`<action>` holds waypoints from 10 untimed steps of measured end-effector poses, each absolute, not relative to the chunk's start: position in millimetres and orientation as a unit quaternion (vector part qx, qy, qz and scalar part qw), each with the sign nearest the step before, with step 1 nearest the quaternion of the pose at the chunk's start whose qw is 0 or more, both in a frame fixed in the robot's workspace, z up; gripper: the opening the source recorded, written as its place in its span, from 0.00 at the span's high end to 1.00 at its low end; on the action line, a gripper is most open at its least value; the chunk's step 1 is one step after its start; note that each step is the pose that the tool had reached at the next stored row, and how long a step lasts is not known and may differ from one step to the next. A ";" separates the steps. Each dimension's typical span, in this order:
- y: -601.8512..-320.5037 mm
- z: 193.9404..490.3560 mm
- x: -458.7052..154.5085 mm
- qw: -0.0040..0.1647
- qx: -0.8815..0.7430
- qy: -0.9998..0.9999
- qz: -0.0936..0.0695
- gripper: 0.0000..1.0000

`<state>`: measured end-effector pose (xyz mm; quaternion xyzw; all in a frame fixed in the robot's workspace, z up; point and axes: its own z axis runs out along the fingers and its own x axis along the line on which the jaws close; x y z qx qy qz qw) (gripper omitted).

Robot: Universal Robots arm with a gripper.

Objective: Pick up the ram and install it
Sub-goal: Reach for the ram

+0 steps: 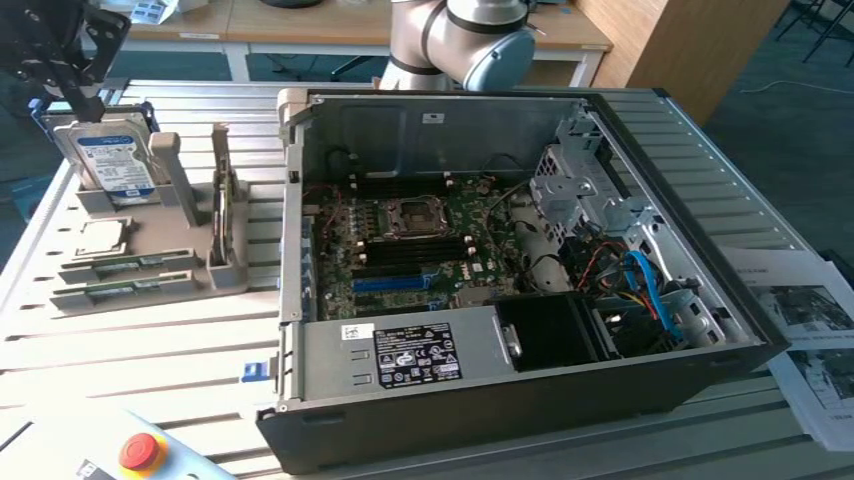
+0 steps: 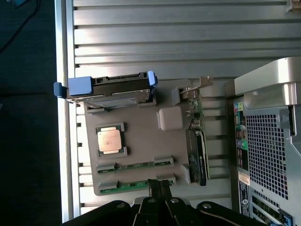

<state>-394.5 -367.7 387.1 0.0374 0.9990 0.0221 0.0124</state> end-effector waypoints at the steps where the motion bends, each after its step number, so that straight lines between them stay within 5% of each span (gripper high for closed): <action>1: -365.7 386.8 -394.5 0.012 0.037 0.999 0.022 0.90; 10: -355.8 385.8 -394.5 0.012 0.037 0.999 0.022 0.90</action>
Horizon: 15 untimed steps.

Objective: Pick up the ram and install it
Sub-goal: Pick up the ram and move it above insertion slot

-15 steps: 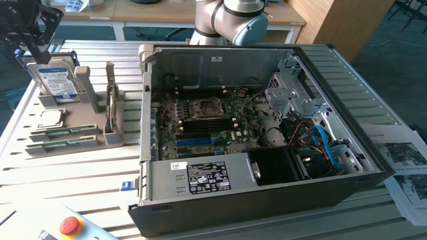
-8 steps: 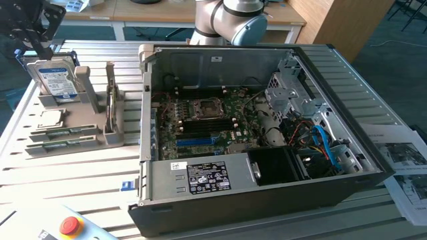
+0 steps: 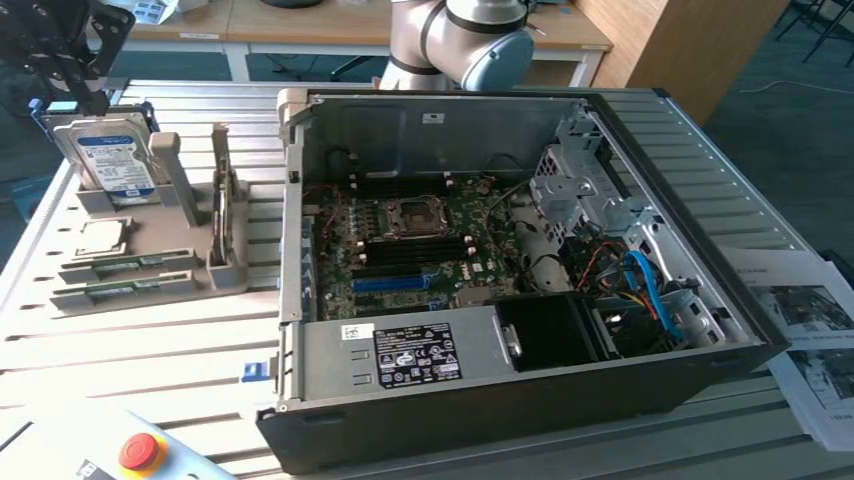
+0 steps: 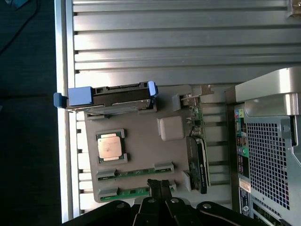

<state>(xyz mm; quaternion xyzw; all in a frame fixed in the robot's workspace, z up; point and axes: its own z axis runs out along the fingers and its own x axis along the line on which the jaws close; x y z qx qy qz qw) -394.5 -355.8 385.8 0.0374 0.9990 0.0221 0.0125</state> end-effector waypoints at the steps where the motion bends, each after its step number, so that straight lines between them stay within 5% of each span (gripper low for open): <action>1: -355.8 385.8 -394.5 0.013 0.037 0.999 0.022 0.90; 15: -355.7 385.8 -394.5 0.012 0.024 0.999 0.022 0.90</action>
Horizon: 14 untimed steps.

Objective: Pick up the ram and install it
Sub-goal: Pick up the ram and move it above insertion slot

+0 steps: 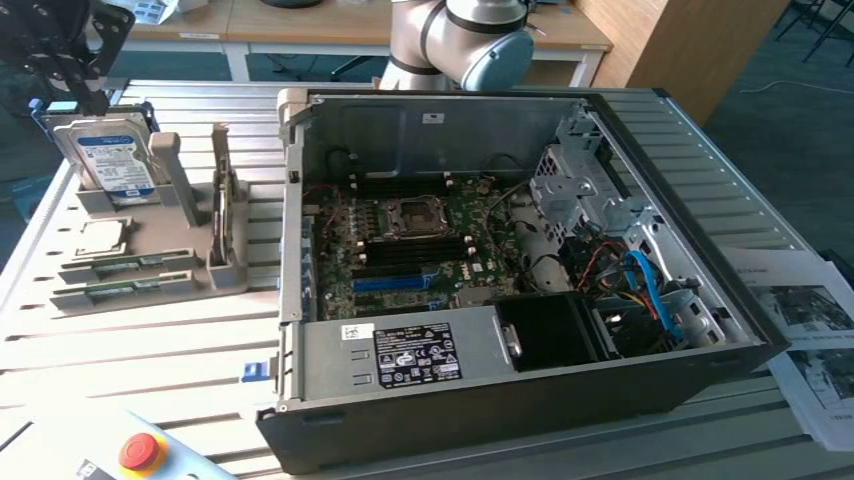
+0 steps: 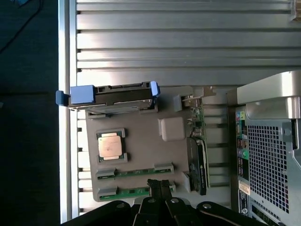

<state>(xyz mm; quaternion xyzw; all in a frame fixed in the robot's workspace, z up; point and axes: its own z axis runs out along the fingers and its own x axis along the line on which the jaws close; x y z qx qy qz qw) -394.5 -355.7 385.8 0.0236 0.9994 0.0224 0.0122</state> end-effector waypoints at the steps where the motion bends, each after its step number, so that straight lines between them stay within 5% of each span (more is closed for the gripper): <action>1: -355.8 385.8 -394.5 0.012 0.018 1.000 0.023 0.90; 14: -355.8 385.8 -394.5 0.010 -0.061 0.998 0.024 0.90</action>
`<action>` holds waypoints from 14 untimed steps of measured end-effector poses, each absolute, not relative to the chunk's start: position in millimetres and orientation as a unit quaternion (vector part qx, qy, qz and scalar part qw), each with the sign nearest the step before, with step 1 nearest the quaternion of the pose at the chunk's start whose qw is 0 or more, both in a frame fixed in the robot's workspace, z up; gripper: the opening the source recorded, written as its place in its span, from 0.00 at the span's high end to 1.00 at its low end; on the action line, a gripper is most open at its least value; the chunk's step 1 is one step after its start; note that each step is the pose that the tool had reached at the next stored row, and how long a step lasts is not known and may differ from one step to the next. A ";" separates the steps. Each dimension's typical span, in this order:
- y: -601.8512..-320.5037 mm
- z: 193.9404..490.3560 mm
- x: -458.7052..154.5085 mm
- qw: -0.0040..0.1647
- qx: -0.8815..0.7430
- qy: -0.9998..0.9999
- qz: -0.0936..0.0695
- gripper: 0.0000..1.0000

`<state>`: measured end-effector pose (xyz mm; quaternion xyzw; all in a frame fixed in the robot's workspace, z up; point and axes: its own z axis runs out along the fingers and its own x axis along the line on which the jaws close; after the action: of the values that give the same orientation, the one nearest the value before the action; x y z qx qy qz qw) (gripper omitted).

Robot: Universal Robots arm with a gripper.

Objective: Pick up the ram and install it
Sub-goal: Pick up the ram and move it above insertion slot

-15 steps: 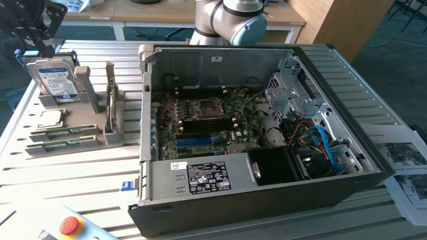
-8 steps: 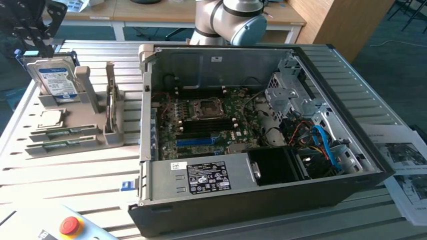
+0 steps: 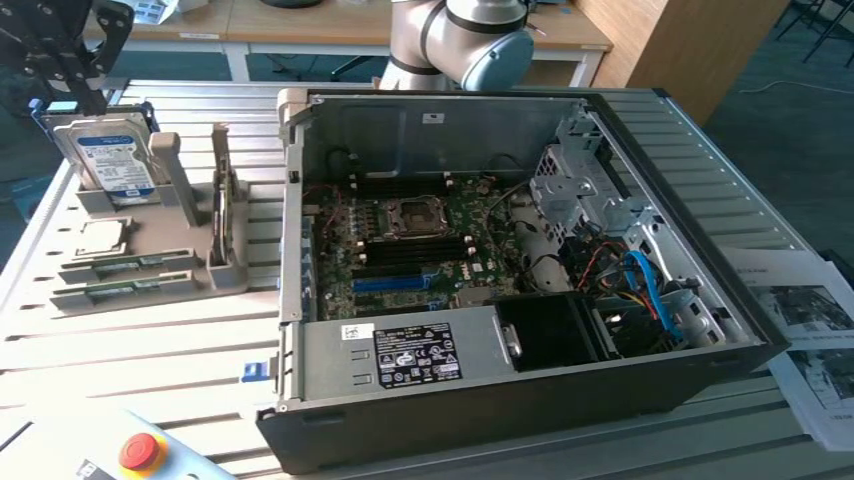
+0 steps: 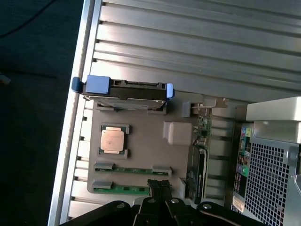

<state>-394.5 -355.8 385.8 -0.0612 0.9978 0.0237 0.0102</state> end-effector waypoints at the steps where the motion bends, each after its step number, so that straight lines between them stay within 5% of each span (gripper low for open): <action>1: -355.8 385.8 -394.5 0.010 -0.067 0.997 0.024 0.90; 14: -355.8 385.8 -394.5 0.008 -0.143 0.989 0.025 0.90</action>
<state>-394.5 -355.8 385.8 -0.1435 0.9893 0.0250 0.0083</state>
